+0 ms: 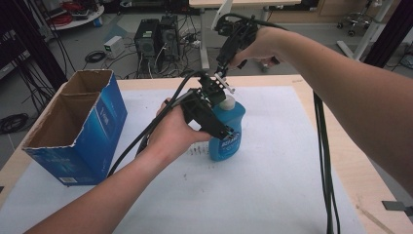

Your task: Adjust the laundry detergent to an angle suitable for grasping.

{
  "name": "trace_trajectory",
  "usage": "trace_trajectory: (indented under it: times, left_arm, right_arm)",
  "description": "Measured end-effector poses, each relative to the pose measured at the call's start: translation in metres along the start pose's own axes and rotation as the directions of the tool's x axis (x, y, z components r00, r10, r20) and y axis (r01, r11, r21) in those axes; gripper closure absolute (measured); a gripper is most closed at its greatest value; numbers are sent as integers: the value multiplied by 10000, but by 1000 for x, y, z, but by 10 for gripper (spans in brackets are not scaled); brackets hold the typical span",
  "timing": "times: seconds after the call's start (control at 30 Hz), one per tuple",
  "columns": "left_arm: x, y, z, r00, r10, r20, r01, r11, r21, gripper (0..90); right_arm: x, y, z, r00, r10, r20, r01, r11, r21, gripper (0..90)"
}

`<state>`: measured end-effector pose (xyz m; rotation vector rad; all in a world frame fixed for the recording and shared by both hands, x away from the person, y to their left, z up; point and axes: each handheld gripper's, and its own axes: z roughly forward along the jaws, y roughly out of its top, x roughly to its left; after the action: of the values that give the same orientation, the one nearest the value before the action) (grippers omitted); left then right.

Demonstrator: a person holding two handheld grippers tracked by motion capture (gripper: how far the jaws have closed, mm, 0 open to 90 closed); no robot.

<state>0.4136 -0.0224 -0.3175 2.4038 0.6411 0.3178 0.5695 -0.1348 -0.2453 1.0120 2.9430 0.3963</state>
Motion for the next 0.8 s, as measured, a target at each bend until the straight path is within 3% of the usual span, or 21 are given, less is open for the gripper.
trace_trajectory:
  times: [0.2, 0.47, 0.8]
  left_arm:
    - [-1, 3, 6, 10000, -35, -16, 35, 10000, -26, 175]
    - [-1, 4, 14, 9996, -102, 281, 100, 9999, 55, 179]
    - [3, 3, 15, 9995, -224, 210, 222, 9997, 107, 196]
  right_arm:
    - [0, 0, 0, 10000, 43, -27, -43, 10000, 11, 125]
    - [-1, -1, -1, 10000, 65, 16, -65, 10000, 6, 125]
    - [-2, -1, -1, 10000, 71, 1, -71, 10000, 6, 125]
